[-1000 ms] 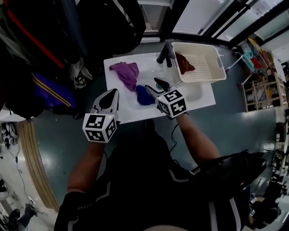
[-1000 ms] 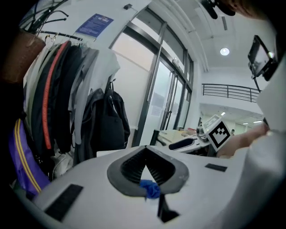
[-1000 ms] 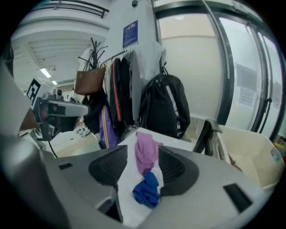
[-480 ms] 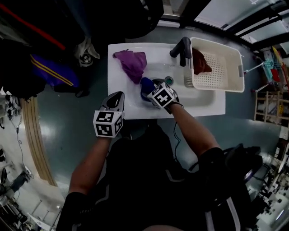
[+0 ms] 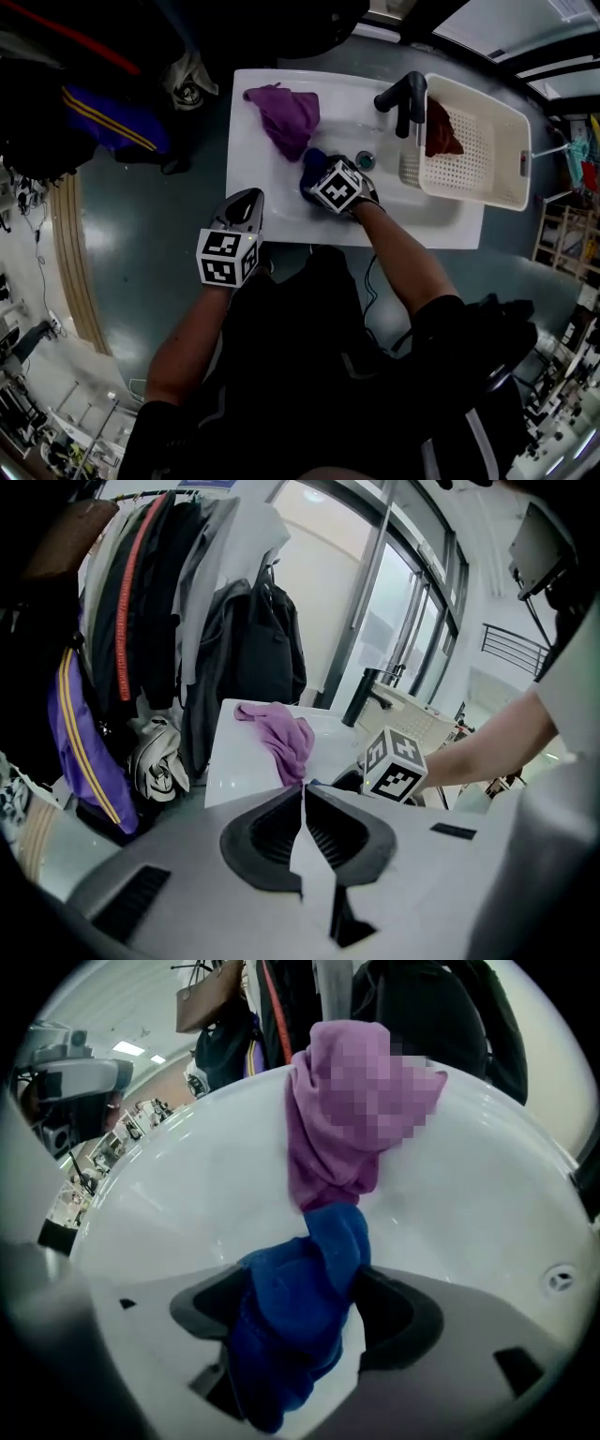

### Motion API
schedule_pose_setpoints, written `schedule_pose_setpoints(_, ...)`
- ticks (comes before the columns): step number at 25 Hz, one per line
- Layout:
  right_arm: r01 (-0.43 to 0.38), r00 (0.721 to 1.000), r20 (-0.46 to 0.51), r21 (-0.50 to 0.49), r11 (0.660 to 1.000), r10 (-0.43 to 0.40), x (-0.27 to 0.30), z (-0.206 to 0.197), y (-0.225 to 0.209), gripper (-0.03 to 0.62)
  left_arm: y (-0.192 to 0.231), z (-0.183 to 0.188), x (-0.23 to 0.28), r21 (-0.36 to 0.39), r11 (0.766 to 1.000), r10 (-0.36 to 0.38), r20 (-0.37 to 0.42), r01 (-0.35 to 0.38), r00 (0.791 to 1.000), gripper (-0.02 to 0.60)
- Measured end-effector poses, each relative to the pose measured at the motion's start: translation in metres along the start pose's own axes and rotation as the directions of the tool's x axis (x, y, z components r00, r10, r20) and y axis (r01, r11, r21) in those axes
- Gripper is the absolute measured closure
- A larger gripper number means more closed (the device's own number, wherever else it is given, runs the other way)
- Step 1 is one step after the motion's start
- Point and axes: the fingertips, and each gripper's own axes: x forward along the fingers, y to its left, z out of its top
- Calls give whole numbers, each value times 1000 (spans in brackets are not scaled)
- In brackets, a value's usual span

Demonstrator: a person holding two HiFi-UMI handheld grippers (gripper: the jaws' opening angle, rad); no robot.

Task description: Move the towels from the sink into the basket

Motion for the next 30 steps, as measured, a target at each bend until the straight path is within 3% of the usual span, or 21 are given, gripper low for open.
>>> schedule_pose_setpoints(8,-63,997,-41,-4,998,63,10,-7,13,339,0,-1,-10,-1,1000,0,18,0,1000,577)
schedule_pose_setpoints(13,-33,998,-53,-60,998,30,8,-1,15,432,2,4,-21,17,1000,-8,36,7,999,578)
schedule_pose_setpoints(17,-14,999,-40,-20,1000,13,-9,4,24,448,-1,18,-35,33,999,-28,68,26,997,578)
schedule_pose_setpoints(23,51,986,157,82,995,-63,-86,39,22,448,-23,70,-42,77,993,-103,171,90,980,578)
schedule_pose_setpoints(27,92,950,281,152,984,-132,-144,54,27,448,-44,96,-49,112,981,-179,224,157,958,577)
schedule_pose_setpoints(30,143,909,362,196,970,-207,-188,60,27,448,-59,113,-51,148,970,-228,254,195,940,578)
